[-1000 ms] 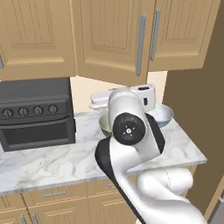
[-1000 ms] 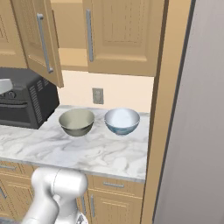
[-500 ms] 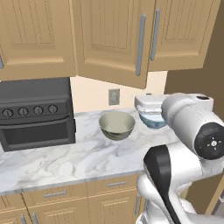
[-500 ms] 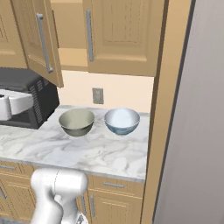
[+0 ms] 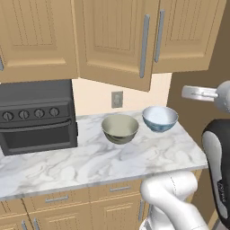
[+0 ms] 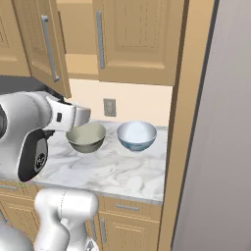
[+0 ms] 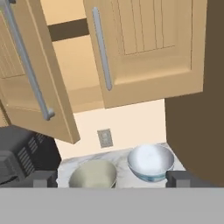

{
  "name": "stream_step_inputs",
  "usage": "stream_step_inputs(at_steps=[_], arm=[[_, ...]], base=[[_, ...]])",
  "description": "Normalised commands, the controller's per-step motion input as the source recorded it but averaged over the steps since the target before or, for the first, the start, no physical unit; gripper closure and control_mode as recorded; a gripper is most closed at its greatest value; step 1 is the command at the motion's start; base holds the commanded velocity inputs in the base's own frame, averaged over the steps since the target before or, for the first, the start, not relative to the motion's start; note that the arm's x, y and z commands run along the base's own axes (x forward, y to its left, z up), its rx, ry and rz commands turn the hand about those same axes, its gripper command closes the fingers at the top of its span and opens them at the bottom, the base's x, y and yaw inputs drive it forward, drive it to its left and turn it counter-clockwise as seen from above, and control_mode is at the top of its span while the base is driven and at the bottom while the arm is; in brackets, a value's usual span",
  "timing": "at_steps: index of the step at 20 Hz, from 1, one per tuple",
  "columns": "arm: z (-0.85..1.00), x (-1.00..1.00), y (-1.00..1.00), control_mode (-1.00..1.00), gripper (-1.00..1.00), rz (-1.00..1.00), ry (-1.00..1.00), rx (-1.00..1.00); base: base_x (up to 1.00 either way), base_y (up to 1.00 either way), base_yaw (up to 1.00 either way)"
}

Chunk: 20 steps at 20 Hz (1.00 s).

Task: Open the cabinet. Pick the bowls from the counter and place them in the cabinet. Then close the cabinet.

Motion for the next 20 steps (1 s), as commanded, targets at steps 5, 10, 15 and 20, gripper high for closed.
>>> stream_step_inputs(at_steps=[5,10,15,20], arm=[[0.00,0.38,-0.45,-1.00,-1.00,0.27,0.02,0.06],[0.00,0.38,-0.16,-1.00,-1.00,0.19,-0.01,0.09],[0.00,0.78,0.00,-1.00,-1.00,0.02,-0.03,0.01],[0.00,0.97,0.00,-1.00,-1.00,0.00,0.01,0.00]], base=[[0.00,0.00,0.00],[0.00,0.00,0.00],[0.00,0.00,0.00],[0.00,0.00,0.00]])
